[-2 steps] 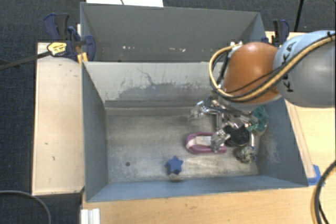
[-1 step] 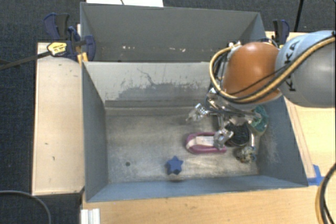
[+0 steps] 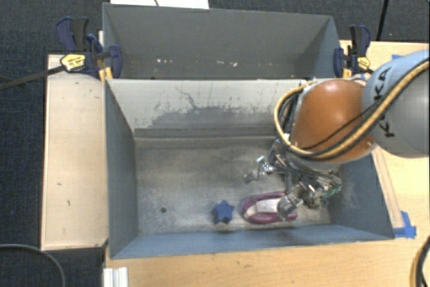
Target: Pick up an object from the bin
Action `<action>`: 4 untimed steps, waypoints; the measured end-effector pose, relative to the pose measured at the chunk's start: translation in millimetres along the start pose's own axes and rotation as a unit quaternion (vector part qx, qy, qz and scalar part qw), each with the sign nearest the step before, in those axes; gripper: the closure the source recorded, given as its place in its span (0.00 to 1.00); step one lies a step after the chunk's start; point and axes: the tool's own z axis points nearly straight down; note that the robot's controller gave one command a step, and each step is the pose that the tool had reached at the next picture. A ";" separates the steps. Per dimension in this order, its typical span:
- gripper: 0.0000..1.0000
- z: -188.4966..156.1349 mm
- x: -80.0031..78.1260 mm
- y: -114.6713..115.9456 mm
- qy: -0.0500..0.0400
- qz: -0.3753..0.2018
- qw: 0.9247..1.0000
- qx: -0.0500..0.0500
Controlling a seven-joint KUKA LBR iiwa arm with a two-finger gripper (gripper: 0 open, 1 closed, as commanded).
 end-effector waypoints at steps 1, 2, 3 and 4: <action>0.00 28.7 4.9 2.6 0.001 -0.067 0.998 0.001; 1.00 28.7 7.9 1.4 0.006 -0.067 0.998 0.000; 0.00 28.9 4.8 2.5 0.001 -0.068 0.998 0.001; 1.00 28.8 8.5 1.0 0.007 -0.068 0.998 0.000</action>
Offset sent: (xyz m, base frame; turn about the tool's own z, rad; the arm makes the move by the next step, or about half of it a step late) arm -0.0107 -0.0036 -0.0421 -0.1374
